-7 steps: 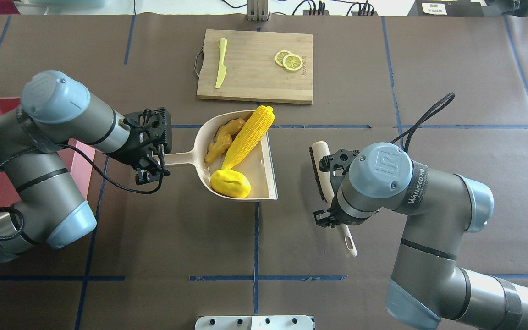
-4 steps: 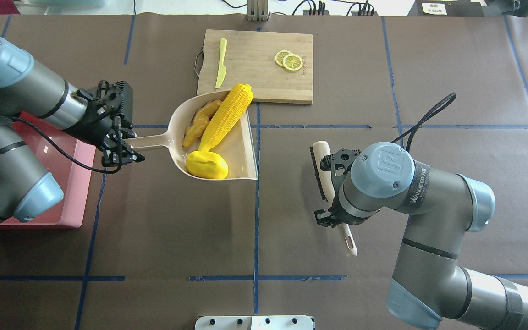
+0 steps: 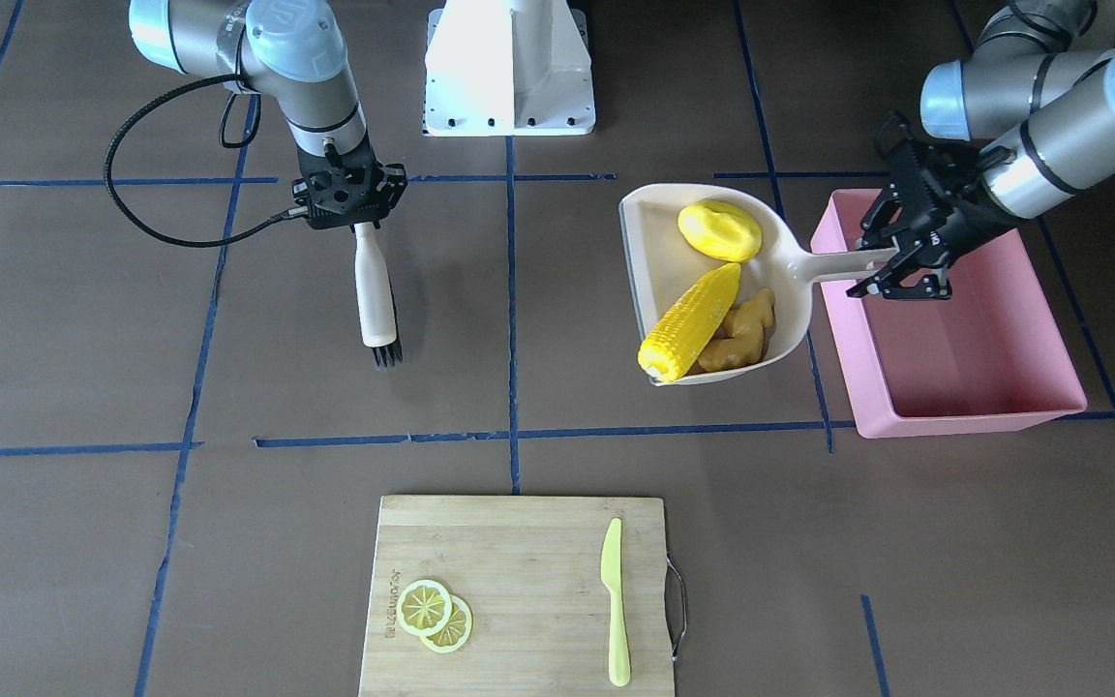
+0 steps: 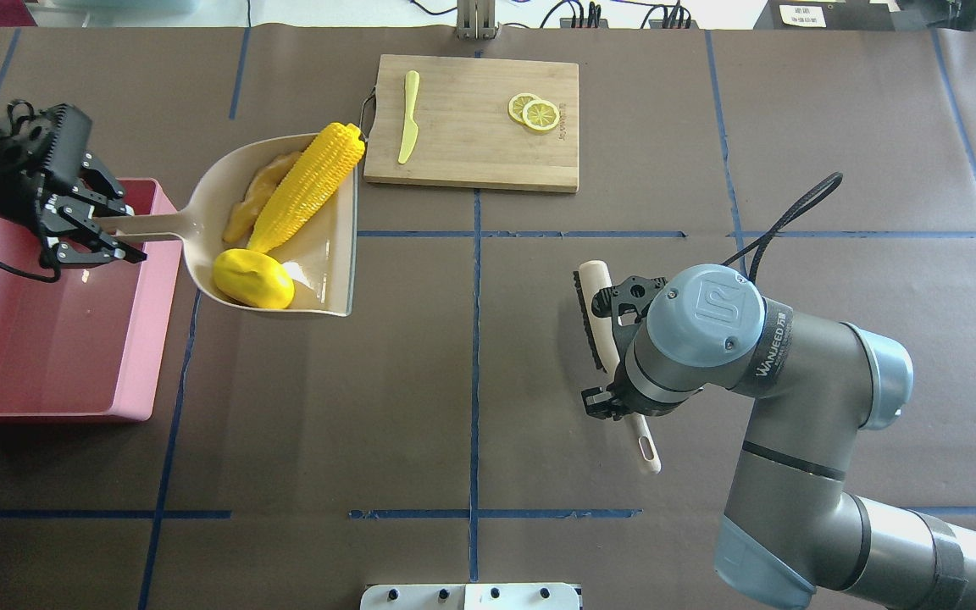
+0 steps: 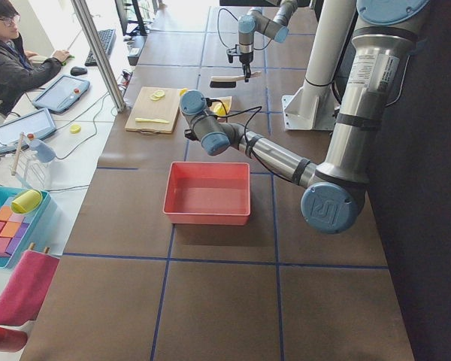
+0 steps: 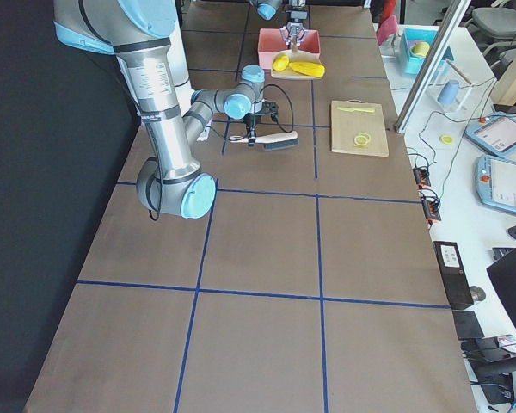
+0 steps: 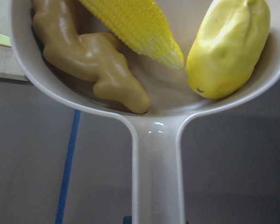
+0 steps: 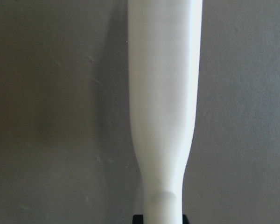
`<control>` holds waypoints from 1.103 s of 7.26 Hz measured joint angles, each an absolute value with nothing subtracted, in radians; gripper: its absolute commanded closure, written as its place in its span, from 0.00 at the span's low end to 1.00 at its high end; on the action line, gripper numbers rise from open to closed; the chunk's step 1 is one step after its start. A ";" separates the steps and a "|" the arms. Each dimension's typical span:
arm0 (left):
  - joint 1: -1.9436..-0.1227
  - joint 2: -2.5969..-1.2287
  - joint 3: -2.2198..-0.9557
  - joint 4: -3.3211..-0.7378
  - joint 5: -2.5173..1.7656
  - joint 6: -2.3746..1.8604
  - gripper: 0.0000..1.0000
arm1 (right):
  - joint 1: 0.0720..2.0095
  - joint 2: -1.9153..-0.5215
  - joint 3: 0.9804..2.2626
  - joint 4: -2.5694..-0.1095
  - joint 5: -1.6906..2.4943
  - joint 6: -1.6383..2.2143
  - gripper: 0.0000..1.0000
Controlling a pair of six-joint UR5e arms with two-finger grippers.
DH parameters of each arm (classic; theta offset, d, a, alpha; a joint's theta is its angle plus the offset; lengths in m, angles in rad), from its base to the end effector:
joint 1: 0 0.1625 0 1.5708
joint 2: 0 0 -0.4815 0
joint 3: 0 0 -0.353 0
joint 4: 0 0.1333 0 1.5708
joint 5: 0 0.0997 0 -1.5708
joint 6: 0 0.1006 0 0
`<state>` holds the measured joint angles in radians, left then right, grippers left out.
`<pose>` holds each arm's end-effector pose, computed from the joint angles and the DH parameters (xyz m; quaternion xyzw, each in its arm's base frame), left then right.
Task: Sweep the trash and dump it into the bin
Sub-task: 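Tilt the dustpan over the pink bin with the left gripper to dump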
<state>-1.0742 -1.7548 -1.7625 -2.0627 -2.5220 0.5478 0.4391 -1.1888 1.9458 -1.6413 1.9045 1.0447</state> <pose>0.2052 -0.4865 0.4681 0.3842 0.4058 0.5692 0.6032 -0.4764 -0.3346 0.3772 0.0155 -0.3665 -0.0962 0.9253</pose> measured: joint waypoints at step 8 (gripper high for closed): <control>-1.468 -1.630 -1.436 -2.062 -2.737 1.083 1.00 | 0.426 -1.187 1.940 -1.641 1.896 1.056 1.00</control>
<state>-1.4676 -1.6302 -1.4358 -2.0620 -2.7374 1.0829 0.4264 -1.1874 1.9398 -1.6413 1.8963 1.0557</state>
